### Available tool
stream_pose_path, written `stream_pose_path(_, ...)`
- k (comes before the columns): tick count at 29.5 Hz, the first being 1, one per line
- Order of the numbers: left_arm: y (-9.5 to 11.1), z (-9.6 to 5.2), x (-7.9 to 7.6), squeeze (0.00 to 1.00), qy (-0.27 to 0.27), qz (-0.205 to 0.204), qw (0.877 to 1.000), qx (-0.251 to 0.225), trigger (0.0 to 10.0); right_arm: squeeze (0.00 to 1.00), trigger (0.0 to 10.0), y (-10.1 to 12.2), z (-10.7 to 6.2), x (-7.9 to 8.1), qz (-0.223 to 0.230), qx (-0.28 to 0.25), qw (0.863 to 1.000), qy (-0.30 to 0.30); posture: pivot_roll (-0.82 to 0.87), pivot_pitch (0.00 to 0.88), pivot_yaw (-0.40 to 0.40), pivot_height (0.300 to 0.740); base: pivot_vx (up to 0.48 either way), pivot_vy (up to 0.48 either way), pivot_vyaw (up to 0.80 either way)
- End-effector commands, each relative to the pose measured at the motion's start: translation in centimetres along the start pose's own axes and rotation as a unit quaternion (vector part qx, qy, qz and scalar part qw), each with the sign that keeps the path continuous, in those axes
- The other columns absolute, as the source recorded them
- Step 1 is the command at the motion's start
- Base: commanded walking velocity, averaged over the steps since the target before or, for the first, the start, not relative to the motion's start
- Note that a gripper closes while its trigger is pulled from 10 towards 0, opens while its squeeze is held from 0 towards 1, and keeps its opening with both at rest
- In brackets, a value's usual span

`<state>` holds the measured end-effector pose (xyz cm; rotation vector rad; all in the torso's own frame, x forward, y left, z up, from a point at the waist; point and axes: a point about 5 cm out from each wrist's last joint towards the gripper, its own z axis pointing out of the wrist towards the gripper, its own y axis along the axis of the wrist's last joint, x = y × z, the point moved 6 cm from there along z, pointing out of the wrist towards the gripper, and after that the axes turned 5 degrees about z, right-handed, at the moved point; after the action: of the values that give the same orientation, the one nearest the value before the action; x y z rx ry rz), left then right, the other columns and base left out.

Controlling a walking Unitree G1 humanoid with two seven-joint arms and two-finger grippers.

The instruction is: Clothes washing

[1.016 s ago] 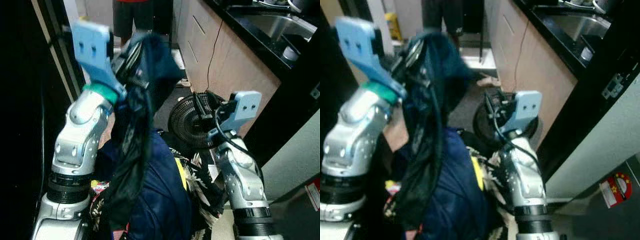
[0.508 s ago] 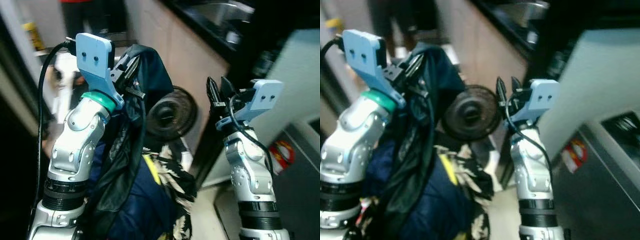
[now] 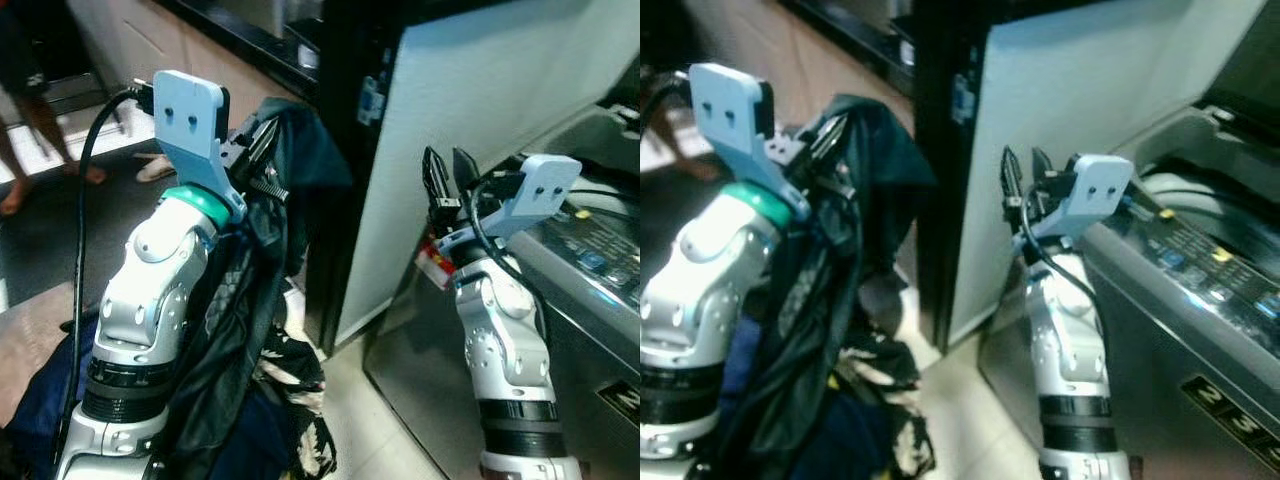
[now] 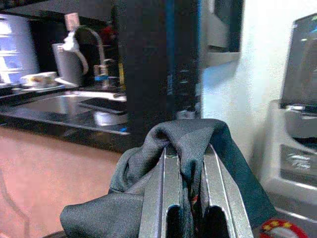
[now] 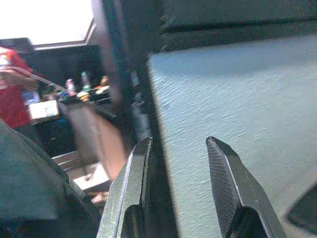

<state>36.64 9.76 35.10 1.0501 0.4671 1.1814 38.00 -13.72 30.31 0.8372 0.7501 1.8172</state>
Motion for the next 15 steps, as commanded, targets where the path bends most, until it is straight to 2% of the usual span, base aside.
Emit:
stream_pose_path(1,0.38,-0.12,0.14,0.00,0.001,0.004,1.000,-0.006,10.0,0.00,10.0,-0.05,-0.10,0.03,0.005,0.001,1.000,-0.003,-0.02,0.065,0.028,0.740,0.000,0.000,-0.78)
stream_pose_path(15,0.14,-0.17,0.29,0.00,0.004,0.006,1.000,0.000,10.0,0.00,10.0,-0.15,-0.19,-0.07,0.007,0.002,1.000,-0.006,-0.02,0.066,0.030,0.740,0.000,0.000,-0.78)
